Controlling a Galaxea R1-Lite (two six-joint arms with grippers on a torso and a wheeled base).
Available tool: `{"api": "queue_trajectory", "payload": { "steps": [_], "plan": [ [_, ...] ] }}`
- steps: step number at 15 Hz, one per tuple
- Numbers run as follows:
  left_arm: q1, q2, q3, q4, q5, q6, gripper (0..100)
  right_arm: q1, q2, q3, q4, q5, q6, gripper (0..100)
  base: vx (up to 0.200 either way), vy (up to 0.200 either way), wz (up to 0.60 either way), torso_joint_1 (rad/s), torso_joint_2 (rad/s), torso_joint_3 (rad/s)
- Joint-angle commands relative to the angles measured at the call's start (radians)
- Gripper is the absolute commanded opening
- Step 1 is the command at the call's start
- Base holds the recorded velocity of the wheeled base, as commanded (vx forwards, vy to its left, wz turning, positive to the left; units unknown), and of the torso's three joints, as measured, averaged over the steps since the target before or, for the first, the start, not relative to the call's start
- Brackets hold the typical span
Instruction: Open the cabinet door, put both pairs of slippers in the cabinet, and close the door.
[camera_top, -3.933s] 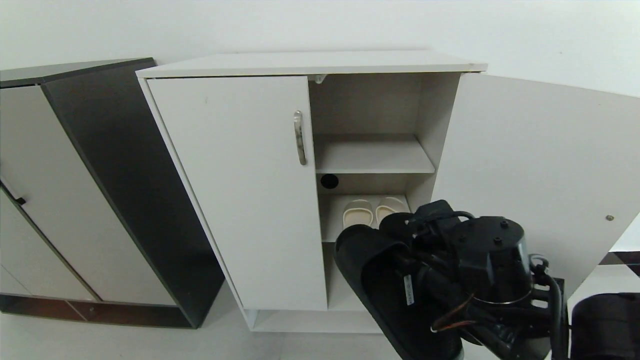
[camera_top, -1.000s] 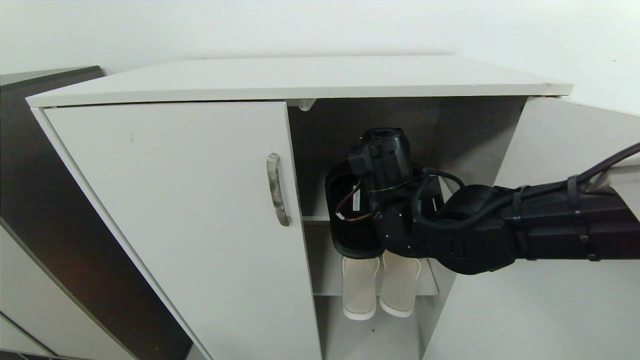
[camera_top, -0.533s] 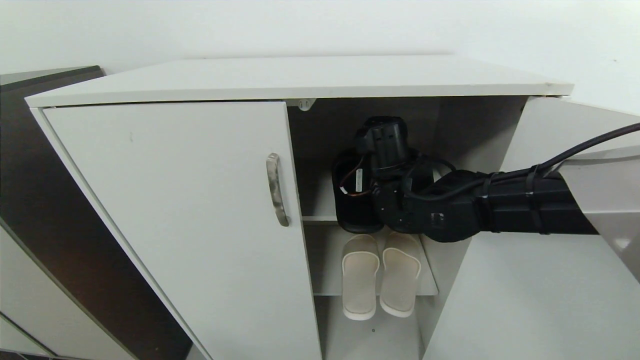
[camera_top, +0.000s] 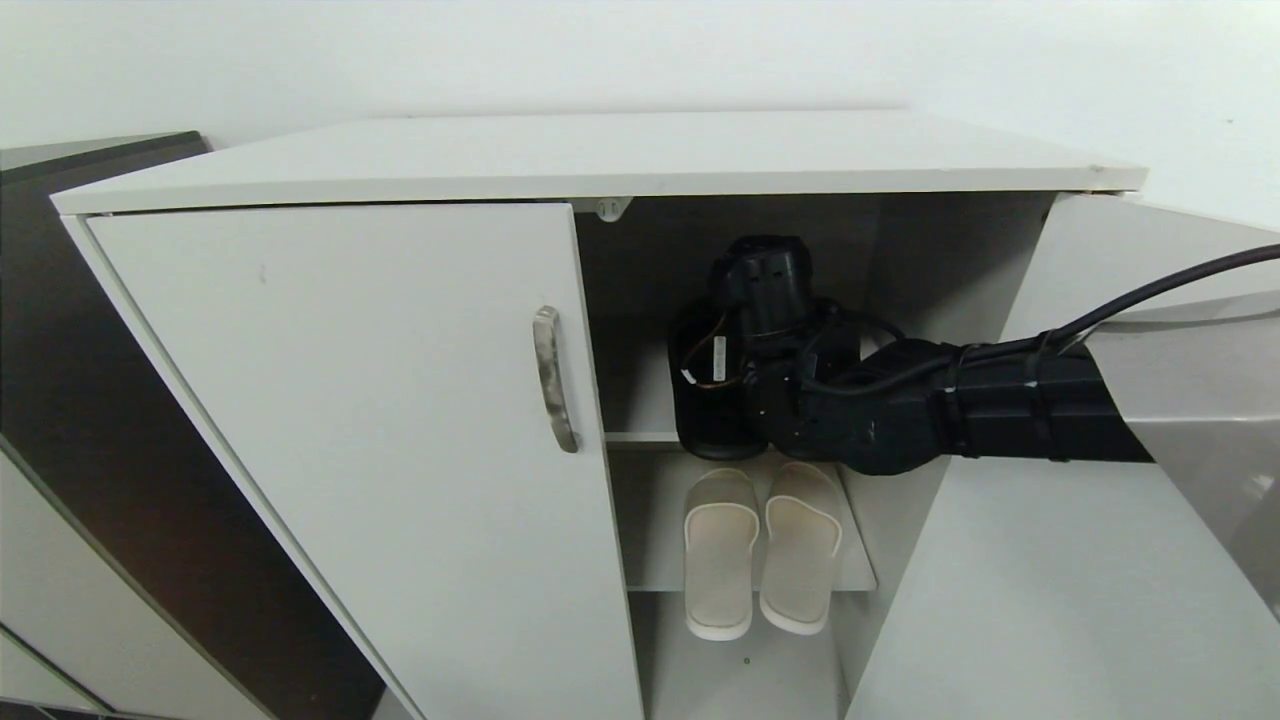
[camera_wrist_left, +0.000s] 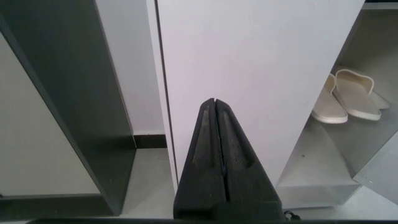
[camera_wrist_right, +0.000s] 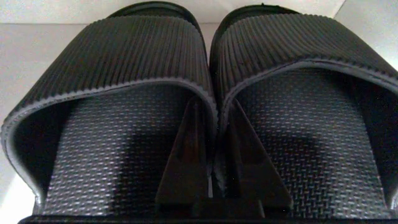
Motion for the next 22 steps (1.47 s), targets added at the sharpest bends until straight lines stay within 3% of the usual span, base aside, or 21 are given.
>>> {"api": "queue_trajectory", "payload": {
  "steps": [1,5,6,15,20,21,22],
  "plan": [
    [0.0,0.0,0.0,0.0,0.0,-0.001,0,-0.004,0.001,0.005,-0.001,0.0,0.0,0,0.0,0.0,0.0,0.0,0.0,0.0],
    [0.0,0.0,0.0,0.0,0.0,-0.001,0,-0.004,-0.001,0.022,-0.002,-0.002,0.003,0,0.0,0.0,0.0,0.0,0.0,0.0],
    [0.0,0.0,0.0,0.0,0.0,-0.001,0,-0.004,-0.001,0.027,-0.002,-0.002,0.005,100,0.0,0.0,0.0,0.0,0.0,0.0],
    [0.0,0.0,0.0,0.0,0.0,-0.001,0,0.074,-0.274,0.367,-0.067,-0.014,0.003,100,0.0,0.0,0.0,0.0,0.0,0.0],
    [0.0,0.0,0.0,0.0,0.0,0.001,0,0.18,-0.502,0.731,-0.237,-0.005,0.006,100,0.0,0.0,0.0,0.0,0.0,0.0],
    [0.0,0.0,0.0,0.0,0.0,0.001,0,0.205,-0.527,0.774,-0.266,-0.005,0.006,0,0.0,0.0,0.0,0.0,0.0,0.0],
    [0.0,0.002,0.0,0.0,0.0,0.001,0,0.223,-0.537,0.795,-0.275,-0.005,-0.003,0,0.0,0.0,0.0,0.0,0.0,0.0]
  ]
}}
